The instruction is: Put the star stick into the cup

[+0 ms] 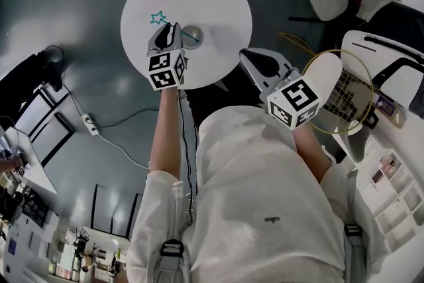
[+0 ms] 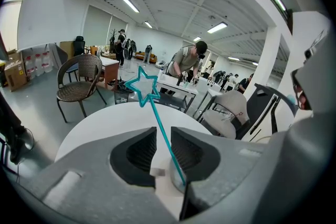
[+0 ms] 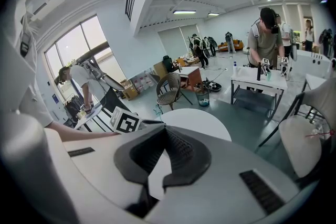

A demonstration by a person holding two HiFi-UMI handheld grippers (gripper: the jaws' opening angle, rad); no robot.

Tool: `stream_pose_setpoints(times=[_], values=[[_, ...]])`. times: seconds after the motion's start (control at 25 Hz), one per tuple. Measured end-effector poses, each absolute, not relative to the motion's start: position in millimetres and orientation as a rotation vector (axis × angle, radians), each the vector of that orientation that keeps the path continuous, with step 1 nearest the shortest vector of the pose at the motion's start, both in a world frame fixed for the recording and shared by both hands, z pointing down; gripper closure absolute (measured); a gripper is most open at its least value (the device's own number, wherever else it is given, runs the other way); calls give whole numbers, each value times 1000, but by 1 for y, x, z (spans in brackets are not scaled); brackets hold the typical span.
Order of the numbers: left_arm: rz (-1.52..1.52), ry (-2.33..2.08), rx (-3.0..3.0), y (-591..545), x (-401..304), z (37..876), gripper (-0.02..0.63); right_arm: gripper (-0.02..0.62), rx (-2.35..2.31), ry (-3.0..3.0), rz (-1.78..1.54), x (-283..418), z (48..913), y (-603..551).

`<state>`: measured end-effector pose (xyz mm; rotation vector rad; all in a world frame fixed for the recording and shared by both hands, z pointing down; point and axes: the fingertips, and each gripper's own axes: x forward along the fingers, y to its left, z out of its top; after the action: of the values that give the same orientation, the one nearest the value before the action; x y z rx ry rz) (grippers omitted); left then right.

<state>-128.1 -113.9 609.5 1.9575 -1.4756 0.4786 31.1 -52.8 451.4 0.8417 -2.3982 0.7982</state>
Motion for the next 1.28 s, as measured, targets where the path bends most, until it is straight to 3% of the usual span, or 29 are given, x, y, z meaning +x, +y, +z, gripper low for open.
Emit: stream_pose_setpoints(times=[1.28], values=[[384, -1634, 1952, -53, -121, 509, 535, 588, 738, -2592, 677, 18, 399, -51]])
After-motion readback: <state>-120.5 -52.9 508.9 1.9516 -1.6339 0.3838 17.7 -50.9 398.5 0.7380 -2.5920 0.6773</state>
